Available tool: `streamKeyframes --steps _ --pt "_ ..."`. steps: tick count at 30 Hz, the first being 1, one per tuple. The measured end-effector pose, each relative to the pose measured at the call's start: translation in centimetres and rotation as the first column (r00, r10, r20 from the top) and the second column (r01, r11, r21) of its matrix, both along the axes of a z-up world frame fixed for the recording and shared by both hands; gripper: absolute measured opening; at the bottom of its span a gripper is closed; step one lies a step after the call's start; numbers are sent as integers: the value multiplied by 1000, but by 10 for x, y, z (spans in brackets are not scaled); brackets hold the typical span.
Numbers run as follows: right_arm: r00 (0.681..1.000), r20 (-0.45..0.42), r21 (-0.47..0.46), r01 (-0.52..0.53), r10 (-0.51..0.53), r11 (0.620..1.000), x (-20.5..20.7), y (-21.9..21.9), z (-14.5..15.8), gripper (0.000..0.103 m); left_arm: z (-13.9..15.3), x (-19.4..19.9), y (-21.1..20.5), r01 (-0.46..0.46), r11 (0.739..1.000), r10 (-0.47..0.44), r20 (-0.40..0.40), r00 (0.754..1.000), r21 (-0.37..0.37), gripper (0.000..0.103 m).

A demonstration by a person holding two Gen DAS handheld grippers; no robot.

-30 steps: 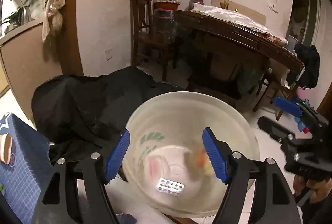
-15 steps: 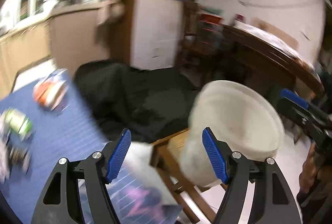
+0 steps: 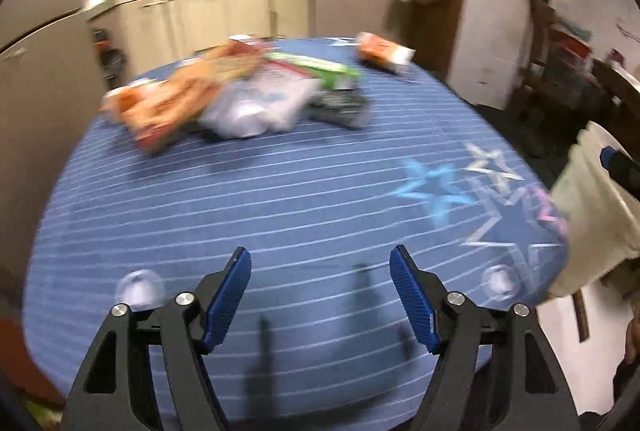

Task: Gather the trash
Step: 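Open both grippers over the white bucket, dropping bag and pack, then grasp the long orange-red box with the left gripper while the right grasps the green milk pouch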

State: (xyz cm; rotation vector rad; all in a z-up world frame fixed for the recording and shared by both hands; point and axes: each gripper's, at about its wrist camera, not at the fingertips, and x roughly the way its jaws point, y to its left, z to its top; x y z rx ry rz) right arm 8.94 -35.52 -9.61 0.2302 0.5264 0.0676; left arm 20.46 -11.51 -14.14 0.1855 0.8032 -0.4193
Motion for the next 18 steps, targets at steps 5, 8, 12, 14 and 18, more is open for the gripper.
streamKeyframes --steps 5,8,12,14,18 --pt "997 -46 -53 -66 64 996 44 36 -4 53 4 26 52 -51 999 51 8 999 -15 73" --pt "994 -68 -114 -98 91 989 72 52 -6 53 13 46 80 -86 996 87 40 995 -36 77" --pt "991 -89 -132 -112 101 985 103 58 -7 53 21 93 102 -44 999 44 84 995 -10 83" --pt "991 -96 -130 -110 98 985 112 58 -6 57 24 115 99 18 1000 -19 78 997 12 83" --pt "989 -109 -110 -110 98 988 119 57 -12 65 29 153 89 160 982 -170 95 981 99 86"
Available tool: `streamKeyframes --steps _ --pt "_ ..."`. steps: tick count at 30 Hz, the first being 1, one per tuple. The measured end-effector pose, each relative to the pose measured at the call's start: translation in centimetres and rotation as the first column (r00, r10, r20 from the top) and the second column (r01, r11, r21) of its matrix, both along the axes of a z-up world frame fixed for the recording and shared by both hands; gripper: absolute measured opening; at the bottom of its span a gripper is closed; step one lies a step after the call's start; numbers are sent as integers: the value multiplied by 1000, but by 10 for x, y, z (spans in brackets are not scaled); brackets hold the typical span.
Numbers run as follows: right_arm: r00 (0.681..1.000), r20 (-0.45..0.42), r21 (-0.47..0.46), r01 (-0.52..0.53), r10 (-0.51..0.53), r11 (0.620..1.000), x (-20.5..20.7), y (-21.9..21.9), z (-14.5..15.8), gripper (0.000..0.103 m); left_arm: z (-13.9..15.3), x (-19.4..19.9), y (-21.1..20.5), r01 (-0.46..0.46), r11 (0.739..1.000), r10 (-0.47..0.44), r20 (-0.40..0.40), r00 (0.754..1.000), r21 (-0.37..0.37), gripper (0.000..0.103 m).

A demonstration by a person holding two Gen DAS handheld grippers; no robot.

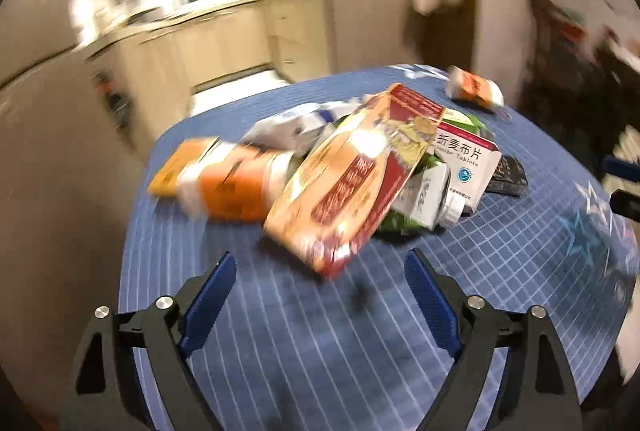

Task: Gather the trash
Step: 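Grasp the long orange-red box with the left gripper while the right grasps the green milk pouch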

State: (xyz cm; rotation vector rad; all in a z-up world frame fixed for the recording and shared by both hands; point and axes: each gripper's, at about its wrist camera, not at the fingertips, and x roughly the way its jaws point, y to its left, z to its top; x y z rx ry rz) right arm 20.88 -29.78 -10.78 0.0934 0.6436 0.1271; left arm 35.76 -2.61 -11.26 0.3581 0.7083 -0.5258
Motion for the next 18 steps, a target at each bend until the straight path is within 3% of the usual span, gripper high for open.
streamKeyframes --steps 3,6,9,15,17,18 --pt "1000 -27 5 1 -1 1000 4 3 -8 66 2 20 -19 147 988 -147 0 989 56 89" --pt "999 -49 18 5 -4 1000 6 1 -14 67 -3 39 -37 271 955 -272 -13 962 118 92" --pt "998 -59 16 11 -10 1000 9 -2 -17 68 -8 55 -48 345 925 -349 0 937 162 94" --pt "998 -69 15 15 -14 1000 18 -10 -17 68 -11 71 -63 440 882 -442 -27 896 168 98" --pt "998 -60 8 14 -13 1000 21 -11 -14 68 -10 69 -67 468 871 -467 -43 883 148 94" --pt "998 -55 5 14 -14 1000 22 -12 -13 68 -9 64 -68 495 860 -492 -58 869 124 78"
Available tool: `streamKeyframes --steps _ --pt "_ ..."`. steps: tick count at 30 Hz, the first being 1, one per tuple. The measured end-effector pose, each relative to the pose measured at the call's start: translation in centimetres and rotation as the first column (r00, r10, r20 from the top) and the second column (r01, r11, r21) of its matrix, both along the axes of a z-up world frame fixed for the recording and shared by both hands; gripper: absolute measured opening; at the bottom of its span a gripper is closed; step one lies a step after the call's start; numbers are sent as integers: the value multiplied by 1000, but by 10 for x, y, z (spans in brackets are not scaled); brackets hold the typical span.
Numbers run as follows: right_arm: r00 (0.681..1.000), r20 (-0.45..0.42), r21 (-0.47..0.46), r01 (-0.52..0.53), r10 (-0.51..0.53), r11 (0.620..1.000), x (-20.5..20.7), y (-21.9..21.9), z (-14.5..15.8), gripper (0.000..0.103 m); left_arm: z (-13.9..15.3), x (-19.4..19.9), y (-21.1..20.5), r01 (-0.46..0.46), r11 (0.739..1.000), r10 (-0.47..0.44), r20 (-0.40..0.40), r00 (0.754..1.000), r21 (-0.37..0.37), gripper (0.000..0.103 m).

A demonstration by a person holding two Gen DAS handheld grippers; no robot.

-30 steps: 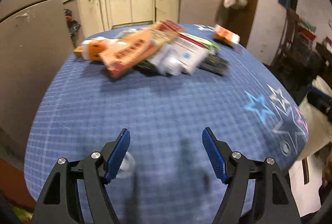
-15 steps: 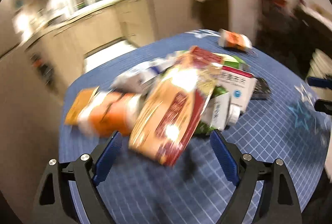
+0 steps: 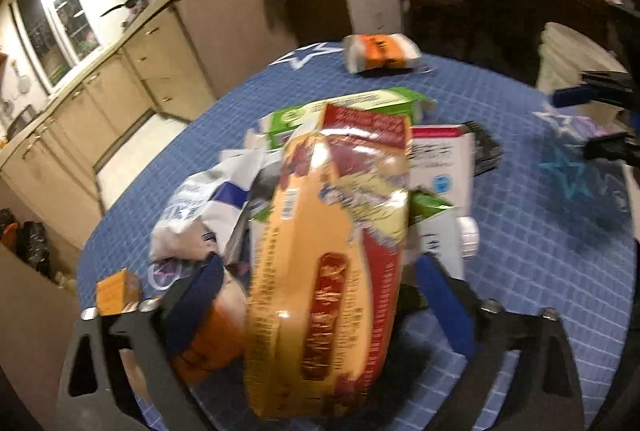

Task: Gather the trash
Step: 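Grasp the long orange-red box with the left gripper while the right grasps the green milk pouch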

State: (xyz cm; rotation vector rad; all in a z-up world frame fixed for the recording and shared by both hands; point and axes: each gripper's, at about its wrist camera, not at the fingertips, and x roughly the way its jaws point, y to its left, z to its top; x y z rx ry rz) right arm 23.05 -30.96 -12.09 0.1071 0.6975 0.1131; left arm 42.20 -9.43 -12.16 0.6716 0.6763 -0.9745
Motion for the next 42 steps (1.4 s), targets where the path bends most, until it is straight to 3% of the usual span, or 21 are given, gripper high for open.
streamKeyframes --steps 1,4,12,15,17,18,22,26,31,35,36,37,42 --pt "1000 4 -2 1 -1 1000 1 -1 1 68 -2 -5 -3 18 1000 -17 -38 999 5 69" --pt "1000 8 1 6 -6 1000 4 -4 3 68 -5 -23 -2 15 1000 -15 -33 999 -9 69" --pt "999 -5 3 -53 53 999 0 9 -2 68 -13 -102 26 42 997 -50 -126 991 -65 69" --pt "995 -2 26 -102 102 994 -6 21 -3 68 -5 -115 56 -84 986 63 -141 988 -147 69" --pt "990 -3 26 -140 140 990 -8 31 -3 74 5 -114 87 -225 944 181 -190 965 -240 69" --pt "988 -2 11 -157 157 988 -9 38 -2 86 9 -118 101 -281 922 235 -193 953 -266 69" --pt "971 33 -62 -236 239 970 -10 67 3 98 9 -134 130 -413 860 358 -224 907 -299 69" --pt "963 -23 -126 -268 267 955 14 90 -3 98 3 -149 141 -515 795 445 -269 854 -321 69" --pt "944 -157 -40 -299 289 953 62 97 -14 98 -3 -152 156 -608 730 515 -334 789 -310 69" --pt "929 -212 -14 -315 305 949 81 104 -23 98 -7 -156 162 -632 703 522 -367 770 -326 69" --pt "928 -218 -11 -311 301 950 83 104 -25 92 -8 -155 163 -635 701 525 -368 768 -325 69" --pt "926 -225 7 -310 304 951 85 104 -27 79 -7 -156 163 -636 700 528 -364 767 -325 69" --pt "930 -208 50 -299 302 953 79 102 -31 75 -5 -155 157 -639 703 548 -335 766 -312 69"
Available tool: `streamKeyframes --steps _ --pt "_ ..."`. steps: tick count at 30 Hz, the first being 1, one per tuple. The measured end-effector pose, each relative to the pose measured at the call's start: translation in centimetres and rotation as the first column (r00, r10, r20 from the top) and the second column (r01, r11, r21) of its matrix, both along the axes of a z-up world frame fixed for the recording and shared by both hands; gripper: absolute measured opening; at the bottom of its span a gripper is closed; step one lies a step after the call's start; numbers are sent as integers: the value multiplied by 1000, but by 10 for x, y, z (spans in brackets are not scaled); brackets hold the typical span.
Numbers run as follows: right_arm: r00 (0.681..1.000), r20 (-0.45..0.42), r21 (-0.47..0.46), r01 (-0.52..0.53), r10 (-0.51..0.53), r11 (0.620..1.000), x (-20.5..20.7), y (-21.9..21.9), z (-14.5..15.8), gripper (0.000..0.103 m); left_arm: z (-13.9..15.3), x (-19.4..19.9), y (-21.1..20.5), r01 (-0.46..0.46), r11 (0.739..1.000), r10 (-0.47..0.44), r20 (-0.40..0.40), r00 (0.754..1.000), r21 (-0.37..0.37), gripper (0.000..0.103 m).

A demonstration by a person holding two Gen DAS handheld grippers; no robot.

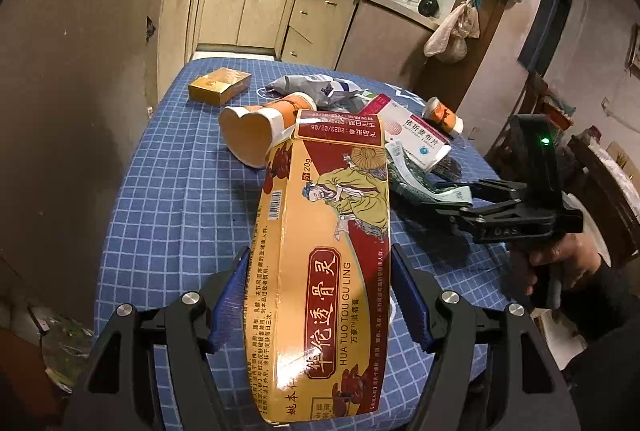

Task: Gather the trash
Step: 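Grasp the long orange-red box with the left gripper while the right grasps the green milk pouch, then carry the orange-red box and green pouch in both grippers to the white bucket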

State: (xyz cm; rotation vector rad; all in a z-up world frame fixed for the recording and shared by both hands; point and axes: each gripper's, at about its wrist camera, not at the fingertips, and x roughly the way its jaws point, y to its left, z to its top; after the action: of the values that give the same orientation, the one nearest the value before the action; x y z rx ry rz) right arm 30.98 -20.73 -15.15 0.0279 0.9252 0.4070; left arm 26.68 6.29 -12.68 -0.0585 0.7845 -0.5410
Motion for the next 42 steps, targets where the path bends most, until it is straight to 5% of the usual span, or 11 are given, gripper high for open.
streamKeyframes --steps 19,42 --pt "948 262 -19 192 -181 981 -106 -25 52 74 7 -10 -44 -120 980 113 55 992 158 69" --pt "909 343 2 253 -238 968 -143 -51 70 74 51 -32 -87 -283 927 229 225 947 245 69"
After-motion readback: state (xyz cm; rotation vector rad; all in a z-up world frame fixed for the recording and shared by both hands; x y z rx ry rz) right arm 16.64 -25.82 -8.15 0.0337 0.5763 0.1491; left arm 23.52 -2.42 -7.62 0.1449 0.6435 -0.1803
